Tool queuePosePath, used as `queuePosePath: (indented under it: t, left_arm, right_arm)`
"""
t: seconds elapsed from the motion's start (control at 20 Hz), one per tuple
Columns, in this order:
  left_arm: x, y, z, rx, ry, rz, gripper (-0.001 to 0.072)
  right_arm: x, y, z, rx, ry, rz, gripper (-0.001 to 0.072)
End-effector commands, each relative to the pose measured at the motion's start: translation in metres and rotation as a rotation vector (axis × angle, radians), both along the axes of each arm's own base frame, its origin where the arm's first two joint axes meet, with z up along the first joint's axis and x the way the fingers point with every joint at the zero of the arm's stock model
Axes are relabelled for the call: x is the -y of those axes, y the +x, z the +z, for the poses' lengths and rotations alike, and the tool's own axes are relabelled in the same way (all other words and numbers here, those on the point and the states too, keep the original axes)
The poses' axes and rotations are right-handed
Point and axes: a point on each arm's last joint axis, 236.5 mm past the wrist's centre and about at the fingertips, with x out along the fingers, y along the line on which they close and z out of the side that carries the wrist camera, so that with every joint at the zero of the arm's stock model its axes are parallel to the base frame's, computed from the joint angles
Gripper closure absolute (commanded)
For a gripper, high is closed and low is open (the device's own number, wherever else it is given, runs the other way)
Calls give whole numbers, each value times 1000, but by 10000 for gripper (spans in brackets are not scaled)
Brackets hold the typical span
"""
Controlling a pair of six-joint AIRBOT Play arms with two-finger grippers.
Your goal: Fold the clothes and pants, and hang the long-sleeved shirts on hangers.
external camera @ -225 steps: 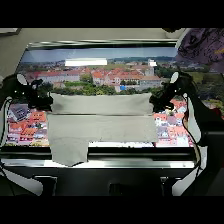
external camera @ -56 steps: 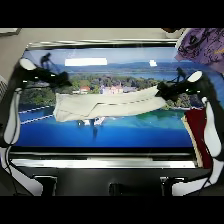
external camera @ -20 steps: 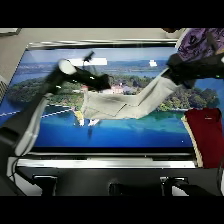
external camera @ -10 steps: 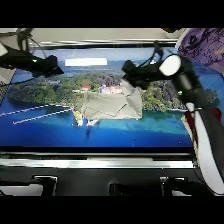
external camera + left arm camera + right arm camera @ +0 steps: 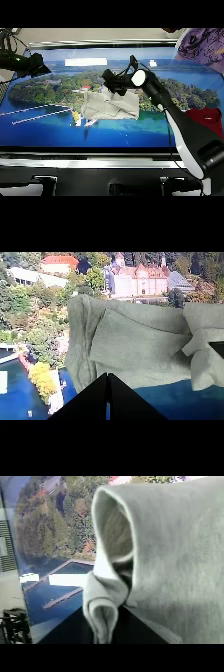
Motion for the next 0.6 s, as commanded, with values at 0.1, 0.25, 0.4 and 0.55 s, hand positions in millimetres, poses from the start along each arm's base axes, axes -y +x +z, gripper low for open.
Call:
queuePosePath:
  t: [0.1,0.25,0.4,0.55]
  left_arm:
    - [-2,-1,0,-1,1,4,689]
    - [-2,-1,0,-1,1,3,688]
    - [-2,-1,0,-1,1,3,688]
    - [-2,-1,0,-2,1,4,688]
  right_arm:
    - [-38,-1,-23,-34,67,-7,681]
    - [-52,-9,-47,-71,50,16,681]
    - [-62,-13,-67,-109,52,21,680]
    - [-69,-16,-82,-136,52,25,680]
